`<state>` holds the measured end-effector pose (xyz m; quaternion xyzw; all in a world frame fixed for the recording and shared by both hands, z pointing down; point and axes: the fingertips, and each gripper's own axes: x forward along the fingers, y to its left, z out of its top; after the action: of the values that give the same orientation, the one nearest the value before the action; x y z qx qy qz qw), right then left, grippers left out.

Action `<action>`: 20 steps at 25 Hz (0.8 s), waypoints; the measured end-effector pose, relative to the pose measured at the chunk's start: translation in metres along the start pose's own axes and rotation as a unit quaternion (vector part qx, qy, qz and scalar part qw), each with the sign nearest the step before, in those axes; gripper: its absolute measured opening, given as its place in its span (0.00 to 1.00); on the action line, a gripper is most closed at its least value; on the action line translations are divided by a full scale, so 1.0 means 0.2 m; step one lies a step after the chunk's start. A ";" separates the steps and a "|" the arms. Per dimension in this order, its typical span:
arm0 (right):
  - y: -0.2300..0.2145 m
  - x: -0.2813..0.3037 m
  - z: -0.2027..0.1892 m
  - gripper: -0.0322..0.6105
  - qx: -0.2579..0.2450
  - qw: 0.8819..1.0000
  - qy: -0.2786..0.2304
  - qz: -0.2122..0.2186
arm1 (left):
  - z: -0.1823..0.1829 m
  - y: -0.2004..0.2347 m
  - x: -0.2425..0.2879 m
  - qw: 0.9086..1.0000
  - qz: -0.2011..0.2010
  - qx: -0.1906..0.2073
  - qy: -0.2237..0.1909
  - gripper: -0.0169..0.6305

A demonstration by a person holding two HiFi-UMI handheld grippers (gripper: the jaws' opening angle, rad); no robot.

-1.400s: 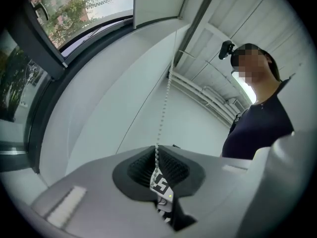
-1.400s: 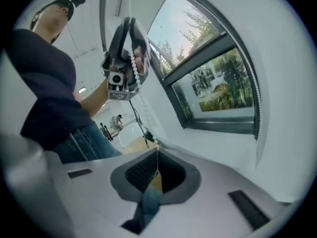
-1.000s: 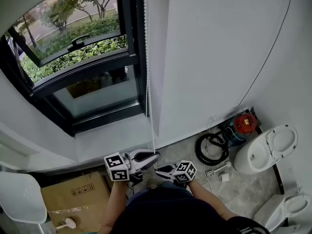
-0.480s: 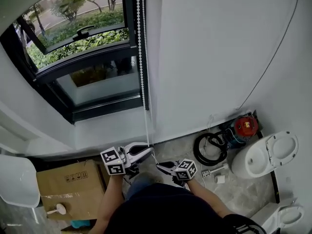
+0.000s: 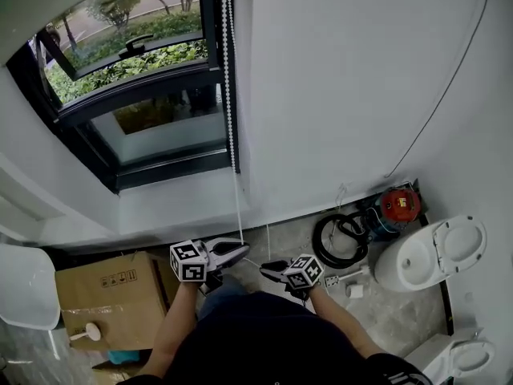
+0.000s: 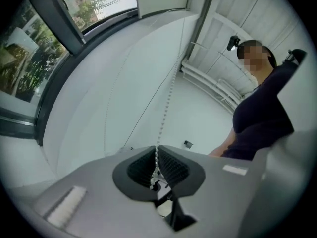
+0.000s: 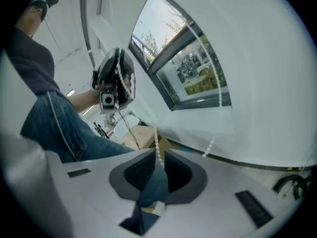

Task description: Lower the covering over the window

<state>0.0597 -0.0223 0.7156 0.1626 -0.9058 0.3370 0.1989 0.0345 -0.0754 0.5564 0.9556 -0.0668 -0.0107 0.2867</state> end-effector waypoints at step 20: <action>0.73 -0.51 1.63 0.18 -0.262 0.937 -0.229 0.037 | 0.01 0.06 -0.08 0.999 0.014 -0.002 -0.044 0.06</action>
<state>0.0031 -0.1210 0.3614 0.1439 -0.9883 0.0487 0.0095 0.0176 -0.0841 0.5600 0.9528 -0.0924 -0.0494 0.2850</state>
